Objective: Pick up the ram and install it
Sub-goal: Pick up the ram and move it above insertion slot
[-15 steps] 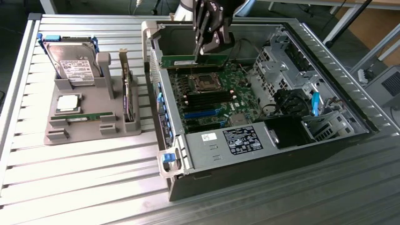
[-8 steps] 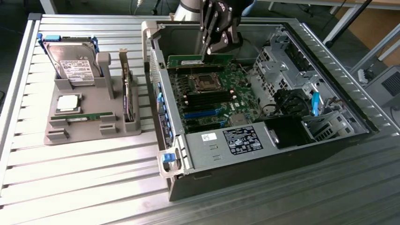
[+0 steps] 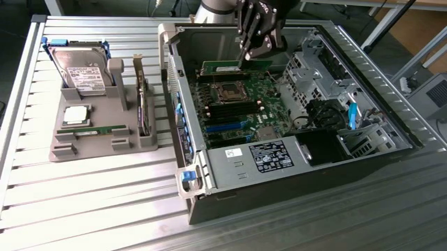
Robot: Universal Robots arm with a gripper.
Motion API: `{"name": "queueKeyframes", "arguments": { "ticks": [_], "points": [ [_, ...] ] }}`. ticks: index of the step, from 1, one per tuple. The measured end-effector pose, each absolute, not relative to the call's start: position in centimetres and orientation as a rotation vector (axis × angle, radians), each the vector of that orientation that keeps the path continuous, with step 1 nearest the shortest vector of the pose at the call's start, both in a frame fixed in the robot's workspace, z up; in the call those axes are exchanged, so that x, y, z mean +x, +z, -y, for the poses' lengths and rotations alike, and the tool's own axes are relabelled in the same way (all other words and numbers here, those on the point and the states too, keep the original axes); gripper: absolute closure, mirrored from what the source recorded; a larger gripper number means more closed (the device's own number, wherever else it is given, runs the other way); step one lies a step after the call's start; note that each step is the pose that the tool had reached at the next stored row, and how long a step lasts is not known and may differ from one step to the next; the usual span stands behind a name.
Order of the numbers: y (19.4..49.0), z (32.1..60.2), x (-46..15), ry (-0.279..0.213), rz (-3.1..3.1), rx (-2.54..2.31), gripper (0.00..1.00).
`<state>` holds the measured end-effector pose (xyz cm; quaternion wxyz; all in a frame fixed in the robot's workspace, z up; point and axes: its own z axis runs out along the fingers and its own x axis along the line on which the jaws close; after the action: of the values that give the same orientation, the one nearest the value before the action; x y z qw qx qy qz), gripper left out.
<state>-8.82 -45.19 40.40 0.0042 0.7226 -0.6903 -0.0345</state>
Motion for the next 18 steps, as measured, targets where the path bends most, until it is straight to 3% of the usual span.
{"name": "queueKeyframes", "arguments": {
  "ticks": [18],
  "points": [
    [40.4, 45.2, -6.6, -0.108, 2.163, 2.264, 0.87]
  ]
}}
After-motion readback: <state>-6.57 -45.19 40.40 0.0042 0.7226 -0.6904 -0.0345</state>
